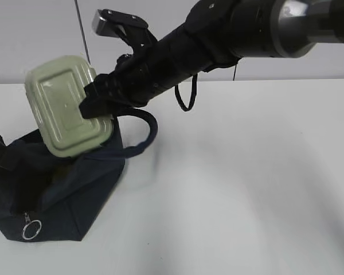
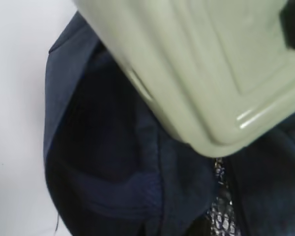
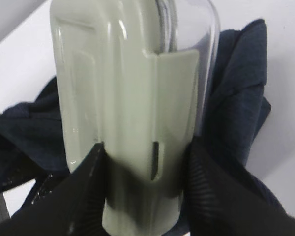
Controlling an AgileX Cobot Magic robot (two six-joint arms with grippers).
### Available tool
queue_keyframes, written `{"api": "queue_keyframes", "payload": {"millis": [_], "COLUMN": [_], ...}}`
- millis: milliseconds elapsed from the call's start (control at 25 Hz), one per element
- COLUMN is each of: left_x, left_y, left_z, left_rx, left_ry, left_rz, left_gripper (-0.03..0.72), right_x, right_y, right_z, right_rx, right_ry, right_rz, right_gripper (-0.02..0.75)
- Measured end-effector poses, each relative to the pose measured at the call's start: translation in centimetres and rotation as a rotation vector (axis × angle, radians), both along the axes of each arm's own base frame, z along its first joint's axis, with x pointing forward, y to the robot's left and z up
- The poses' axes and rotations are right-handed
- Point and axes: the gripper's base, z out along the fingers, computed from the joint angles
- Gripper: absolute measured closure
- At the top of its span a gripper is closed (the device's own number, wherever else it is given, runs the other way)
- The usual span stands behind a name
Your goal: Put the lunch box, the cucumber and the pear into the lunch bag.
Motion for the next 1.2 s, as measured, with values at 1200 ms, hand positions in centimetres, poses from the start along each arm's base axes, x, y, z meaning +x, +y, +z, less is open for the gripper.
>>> {"api": "queue_keyframes", "payload": {"millis": [1200], "left_x": [0.2], "left_y": [0.0], "left_z": [0.1], "left_rx": [-0.006], "left_ry": [-0.023], "left_rz": [0.009], "left_gripper": [0.704], "right_x": [-2.3], "right_y": [-1.3], "right_z": [8.5], "right_rx": [-0.227], "right_ry": [-0.012], "right_rz": [0.292], "right_gripper": [0.412]}}
